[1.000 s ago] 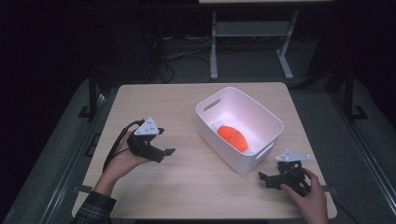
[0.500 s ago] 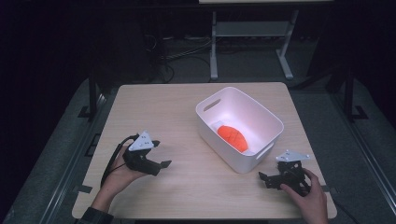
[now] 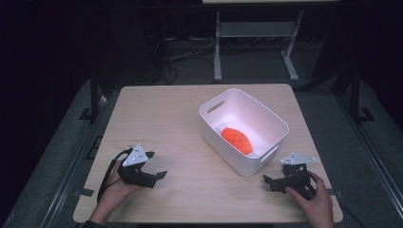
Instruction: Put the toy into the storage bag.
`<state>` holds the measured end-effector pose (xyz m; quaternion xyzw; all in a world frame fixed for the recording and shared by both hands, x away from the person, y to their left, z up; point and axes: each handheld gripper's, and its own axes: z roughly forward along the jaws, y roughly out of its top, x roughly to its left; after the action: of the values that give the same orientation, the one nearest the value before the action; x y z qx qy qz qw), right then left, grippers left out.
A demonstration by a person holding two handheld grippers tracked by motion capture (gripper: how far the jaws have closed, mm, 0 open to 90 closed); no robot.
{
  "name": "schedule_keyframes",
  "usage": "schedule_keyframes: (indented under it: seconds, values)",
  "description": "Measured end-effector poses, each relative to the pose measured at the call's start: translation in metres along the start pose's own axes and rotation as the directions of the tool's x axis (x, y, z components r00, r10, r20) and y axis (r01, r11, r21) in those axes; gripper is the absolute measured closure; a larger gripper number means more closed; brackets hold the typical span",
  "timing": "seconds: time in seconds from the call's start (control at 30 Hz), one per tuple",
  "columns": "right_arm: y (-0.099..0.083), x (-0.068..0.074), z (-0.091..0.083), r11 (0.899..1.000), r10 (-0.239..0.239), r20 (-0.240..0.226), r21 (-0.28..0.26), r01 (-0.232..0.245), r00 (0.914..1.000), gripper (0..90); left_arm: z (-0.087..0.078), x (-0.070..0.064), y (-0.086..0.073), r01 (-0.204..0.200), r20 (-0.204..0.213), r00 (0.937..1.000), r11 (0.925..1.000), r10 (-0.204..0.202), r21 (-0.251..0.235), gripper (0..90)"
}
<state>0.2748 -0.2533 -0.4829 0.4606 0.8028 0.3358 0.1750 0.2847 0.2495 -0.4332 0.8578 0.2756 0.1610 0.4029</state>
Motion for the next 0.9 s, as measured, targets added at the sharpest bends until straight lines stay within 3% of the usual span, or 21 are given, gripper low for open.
schedule_keyframes:
  seconds: [0.43, 0.67, 0.9]
  values:
    - [0.000, 0.000, 0.000, 1.000, 0.000, 0.000, 0.000, 0.000, 1.0000, 0.7, 0.005, -0.003, -0.029, 0.084, -0.046, 0.9956, 0.9949, -0.081, 0.056, 14.2]
    - [0.000, 0.000, 0.000, 1.000, -0.001, 0.000, 0.000, 0.001, 1.0000, 0.7, 0.015, -0.004, -0.041, 0.102, -0.053, 0.9939, 0.9899, -0.097, 0.098, 13.7]
    - [0.000, 0.000, 0.000, 1.000, 0.000, 0.000, 0.000, 0.000, 1.0000, 0.7, 0.016, -0.004, -0.041, 0.107, -0.056, 0.9932, 0.9898, -0.102, 0.094, 12.8]
